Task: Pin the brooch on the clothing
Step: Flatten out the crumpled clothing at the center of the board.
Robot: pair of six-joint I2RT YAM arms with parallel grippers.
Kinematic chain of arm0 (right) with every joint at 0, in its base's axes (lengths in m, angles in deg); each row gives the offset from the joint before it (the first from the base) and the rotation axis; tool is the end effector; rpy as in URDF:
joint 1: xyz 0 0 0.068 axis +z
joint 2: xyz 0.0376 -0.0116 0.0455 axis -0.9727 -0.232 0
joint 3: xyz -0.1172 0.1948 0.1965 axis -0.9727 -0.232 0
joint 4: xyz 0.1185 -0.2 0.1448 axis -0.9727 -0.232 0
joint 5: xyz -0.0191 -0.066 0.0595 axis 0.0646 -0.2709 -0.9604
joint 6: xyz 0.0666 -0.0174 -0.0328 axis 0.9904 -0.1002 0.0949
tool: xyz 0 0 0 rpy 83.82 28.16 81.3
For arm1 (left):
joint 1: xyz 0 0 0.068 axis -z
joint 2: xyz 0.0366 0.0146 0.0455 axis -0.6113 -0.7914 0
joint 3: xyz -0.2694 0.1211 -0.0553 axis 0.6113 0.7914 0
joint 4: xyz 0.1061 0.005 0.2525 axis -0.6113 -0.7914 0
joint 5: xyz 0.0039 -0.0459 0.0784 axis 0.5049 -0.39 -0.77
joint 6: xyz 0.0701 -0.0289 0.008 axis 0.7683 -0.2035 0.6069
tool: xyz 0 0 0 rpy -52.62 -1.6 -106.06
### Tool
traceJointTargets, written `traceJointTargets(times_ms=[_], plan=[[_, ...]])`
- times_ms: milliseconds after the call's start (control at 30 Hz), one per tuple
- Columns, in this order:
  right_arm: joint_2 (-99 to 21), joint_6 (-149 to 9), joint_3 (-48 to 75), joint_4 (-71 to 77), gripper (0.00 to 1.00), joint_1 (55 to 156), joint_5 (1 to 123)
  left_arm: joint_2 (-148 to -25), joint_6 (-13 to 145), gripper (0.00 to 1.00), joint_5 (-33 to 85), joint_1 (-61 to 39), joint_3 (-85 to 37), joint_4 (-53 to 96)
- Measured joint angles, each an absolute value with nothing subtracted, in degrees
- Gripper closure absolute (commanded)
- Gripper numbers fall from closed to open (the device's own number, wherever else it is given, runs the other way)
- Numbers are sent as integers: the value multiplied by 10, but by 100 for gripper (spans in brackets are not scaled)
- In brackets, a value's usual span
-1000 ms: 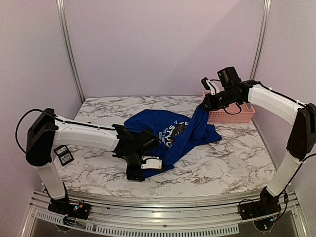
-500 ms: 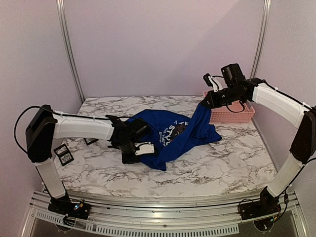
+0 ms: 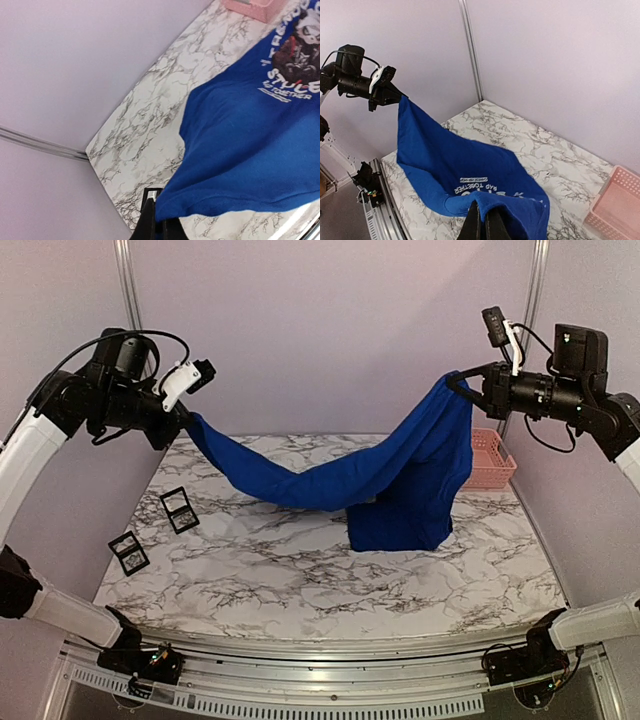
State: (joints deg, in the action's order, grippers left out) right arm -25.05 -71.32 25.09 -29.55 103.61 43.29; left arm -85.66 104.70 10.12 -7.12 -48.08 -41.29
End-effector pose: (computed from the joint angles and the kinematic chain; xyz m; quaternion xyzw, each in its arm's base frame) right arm 0.2156 0.1428 0.4978 -0.2828 0.7232 0.3440 0.5279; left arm 0.2354 -0.1288 0.4592 0.4084 0.8040 0.0487 0.4294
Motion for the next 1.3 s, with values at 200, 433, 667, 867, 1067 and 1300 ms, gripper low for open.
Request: traceJointTargets(times_ms=[200,433,667,867,1067,1300], plan=[[-436,-713,452,-217,100,996,510,-967,1037,100,38,-152,-579,-337],[-610,-723,560,-73,100,953,547,-1162,1023,100,-27,-200,-824,-241],[-623,-719,627,34,100,922,530,-1177,1026,100,-43,-218,-895,-176],[-603,-746,643,49,100,922,497,-1162,1027,100,-30,-225,-862,-153],[-539,-786,429,-10,100,924,375,-1062,1044,100,30,-235,-610,-132],[-447,-796,100,-114,100,980,307,-941,1092,100,117,-235,-253,-156]])
